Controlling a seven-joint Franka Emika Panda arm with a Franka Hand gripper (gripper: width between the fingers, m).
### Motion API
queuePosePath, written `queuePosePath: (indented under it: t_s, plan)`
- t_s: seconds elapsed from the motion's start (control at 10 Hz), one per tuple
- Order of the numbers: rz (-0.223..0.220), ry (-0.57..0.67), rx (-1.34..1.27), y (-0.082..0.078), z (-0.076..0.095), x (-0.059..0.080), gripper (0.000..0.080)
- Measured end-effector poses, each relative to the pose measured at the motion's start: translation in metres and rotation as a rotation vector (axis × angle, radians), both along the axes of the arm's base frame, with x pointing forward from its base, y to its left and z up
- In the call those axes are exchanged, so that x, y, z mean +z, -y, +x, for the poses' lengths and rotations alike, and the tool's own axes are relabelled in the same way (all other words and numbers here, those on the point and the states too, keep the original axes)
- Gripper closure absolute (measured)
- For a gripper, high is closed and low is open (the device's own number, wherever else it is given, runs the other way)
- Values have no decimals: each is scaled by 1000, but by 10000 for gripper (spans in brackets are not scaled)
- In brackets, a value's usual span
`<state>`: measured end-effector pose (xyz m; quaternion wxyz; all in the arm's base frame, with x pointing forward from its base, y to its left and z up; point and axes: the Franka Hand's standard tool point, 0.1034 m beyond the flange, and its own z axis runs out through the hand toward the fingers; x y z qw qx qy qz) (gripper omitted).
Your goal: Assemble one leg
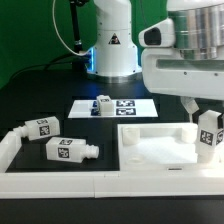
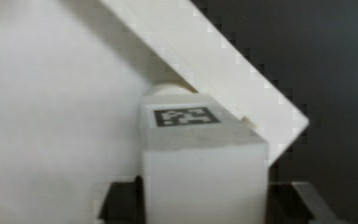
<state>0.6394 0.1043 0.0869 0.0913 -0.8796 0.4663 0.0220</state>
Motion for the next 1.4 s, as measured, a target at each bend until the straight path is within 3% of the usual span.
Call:
queuePosePath:
  t_s: [0.2, 0.3, 0.4, 0.5, 0.6, 0.8, 0.9, 1.1, 1.4]
  plan:
    - [53, -34, -218, 4, 1, -1, 507]
    - [50, -32, -207, 4, 1, -1, 507]
    - [49, -28, -186, 3, 1, -1, 447]
    - [49, -27, -179, 2, 0, -1, 308]
    - [16, 2, 53, -1, -2, -2, 203]
    - [-13, -26, 434, -16, -17, -6, 161]
    - [-29, 71, 374, -18, -10, 0, 153]
    - [-44, 97, 547, -14, -16, -2, 153]
    - [-98, 159, 1075, -8, -8, -4, 151]
